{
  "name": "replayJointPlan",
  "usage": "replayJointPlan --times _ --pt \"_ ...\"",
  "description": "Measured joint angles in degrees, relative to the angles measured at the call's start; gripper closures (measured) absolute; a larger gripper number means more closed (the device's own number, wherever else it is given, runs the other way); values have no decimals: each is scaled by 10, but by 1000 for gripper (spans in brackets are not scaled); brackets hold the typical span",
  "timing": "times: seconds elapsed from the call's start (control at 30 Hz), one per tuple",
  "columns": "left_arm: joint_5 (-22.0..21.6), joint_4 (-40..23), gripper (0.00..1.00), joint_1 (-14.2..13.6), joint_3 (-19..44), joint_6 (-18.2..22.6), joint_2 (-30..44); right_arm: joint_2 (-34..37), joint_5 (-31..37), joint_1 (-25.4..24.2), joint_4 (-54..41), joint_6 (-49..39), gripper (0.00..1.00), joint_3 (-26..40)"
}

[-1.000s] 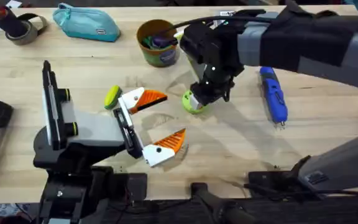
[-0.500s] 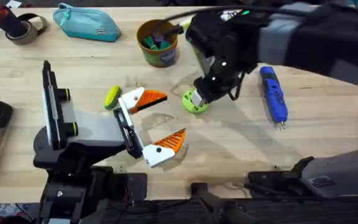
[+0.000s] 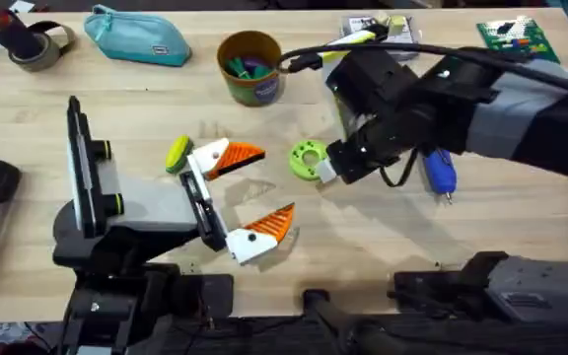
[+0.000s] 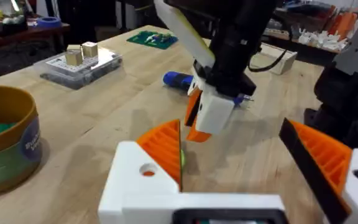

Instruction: Pick up the gripper from the table and insert it into the empty holder that is missing its gripper. Then pick up a screw, insert it into the mounting hole, and use the screwdriver to tighten it. Finally, clean up the table by picking up the vegetable and placing it into the bucket.

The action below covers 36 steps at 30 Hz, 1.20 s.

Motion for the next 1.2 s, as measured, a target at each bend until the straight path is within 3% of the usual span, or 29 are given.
replayJointPlan --times 0.43,1.2 --pt "0 0 11 0 0 0 0 22 0 0 65 0 614 -1" --pt "0 0 11 0 0 0 0 56 0 0 78 0 614 -1"
